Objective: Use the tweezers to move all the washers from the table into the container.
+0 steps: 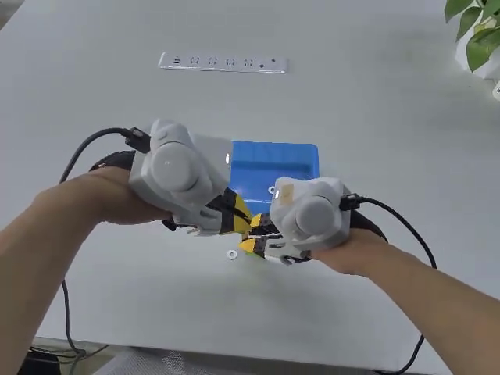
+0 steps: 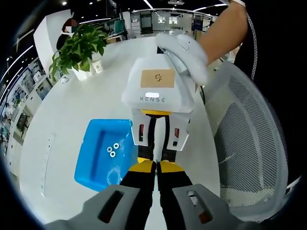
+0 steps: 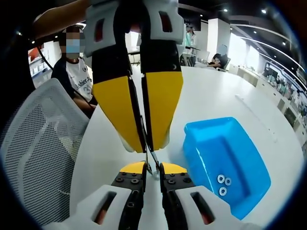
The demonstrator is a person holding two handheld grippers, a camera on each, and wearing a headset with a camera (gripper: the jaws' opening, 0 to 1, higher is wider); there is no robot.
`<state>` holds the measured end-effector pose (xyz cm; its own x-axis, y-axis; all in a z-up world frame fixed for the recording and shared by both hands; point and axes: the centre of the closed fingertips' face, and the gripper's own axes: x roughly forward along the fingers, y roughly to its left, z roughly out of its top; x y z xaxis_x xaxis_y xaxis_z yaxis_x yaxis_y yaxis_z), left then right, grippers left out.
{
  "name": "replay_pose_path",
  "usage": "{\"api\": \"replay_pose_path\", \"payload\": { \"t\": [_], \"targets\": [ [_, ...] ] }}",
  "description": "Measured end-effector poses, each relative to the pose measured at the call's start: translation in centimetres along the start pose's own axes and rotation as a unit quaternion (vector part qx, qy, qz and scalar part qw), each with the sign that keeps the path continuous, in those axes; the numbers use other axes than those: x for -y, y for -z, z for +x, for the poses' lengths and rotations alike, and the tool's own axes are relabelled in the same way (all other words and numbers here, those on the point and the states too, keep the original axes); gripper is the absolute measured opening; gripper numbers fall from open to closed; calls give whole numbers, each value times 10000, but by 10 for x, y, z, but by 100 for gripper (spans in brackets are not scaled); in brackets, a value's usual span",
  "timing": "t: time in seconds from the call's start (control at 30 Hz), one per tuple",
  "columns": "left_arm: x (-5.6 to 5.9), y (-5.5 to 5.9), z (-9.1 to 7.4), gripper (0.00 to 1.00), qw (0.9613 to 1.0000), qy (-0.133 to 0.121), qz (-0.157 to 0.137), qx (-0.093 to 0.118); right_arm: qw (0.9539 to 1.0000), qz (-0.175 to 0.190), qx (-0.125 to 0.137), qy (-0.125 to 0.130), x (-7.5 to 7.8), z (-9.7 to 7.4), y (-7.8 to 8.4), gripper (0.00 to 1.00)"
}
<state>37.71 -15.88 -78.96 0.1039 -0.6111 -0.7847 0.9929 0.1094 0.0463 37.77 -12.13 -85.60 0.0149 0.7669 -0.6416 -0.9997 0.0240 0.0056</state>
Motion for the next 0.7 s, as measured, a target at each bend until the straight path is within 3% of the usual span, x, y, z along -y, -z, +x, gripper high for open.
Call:
{"api": "replay_pose_path", "payload": {
  "t": [0.17, 0.7],
  "targets": [
    [2, 1, 2, 5, 10000, 41, -2, -18, 10000, 28, -9, -1, -1, 1, 2, 13],
    [-6, 4, 0, 5, 9999, 44, -155, 13, 9999, 109, -24, 3, 2, 2, 2, 13]
  ]
}}
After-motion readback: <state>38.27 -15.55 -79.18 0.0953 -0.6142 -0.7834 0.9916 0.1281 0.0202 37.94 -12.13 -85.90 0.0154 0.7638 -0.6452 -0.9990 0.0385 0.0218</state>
